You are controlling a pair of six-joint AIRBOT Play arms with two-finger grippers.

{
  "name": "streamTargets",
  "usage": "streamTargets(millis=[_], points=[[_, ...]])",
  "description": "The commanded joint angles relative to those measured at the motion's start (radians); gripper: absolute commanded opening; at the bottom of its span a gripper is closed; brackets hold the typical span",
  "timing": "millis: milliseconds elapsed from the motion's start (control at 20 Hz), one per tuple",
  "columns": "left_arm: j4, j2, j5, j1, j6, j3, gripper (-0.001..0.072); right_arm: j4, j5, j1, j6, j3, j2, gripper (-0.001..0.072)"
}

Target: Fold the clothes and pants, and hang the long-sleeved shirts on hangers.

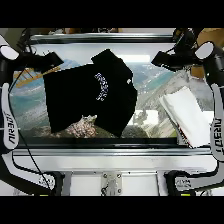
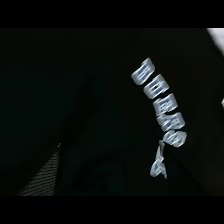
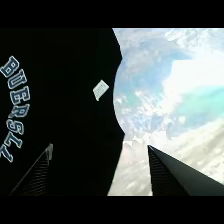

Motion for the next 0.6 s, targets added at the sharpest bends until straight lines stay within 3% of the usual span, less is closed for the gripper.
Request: streamTargets(millis=[0, 50, 200, 400, 450, 500, 550], points=[[0.092, 0.157, -0.045, 0.078, -0.045, -0.256, 0.0671, -0.071, 0.138, 0.005, 0.016, -0.125, 0.075, 0.0393], [0.092, 0.217, -0.018, 0.088, -0.045, -0.364, 0.0671, -0.07, 0.142, 0.012, 0.024, -0.205, 0.09, 0.0361], [0.092, 0.373, 0.013, 0.114, -0.044, -0.652, 0.0672, -0.065, 0.111, 0.027, 0.13, -0.444, 0.098, 0.0371], [0.093, 0.525, 0.053, 0.135, -0.045, -0.877, 0.0672, 0.073, -0.106, 0.061, 0.195, -0.716, 0.096, 0.0381], [0.091, 0.562, 0.079, 0.135, -0.048, -0.914, 0.0672, 0.128, -0.159, 0.076, 0.195, -0.759, 0.092, 0.0432], [0.091, 0.599, 0.108, 0.134, -0.057, -0.952, 0.0671, 0.167, -0.206, 0.095, 0.195, -0.787, 0.085, 0.055], [0.09, 0.633, 0.134, 0.135, -0.07, -0.985, 0.0671, 0.194, -0.243, 0.116, 0.195, -0.8, 0.076, 0.0617]])
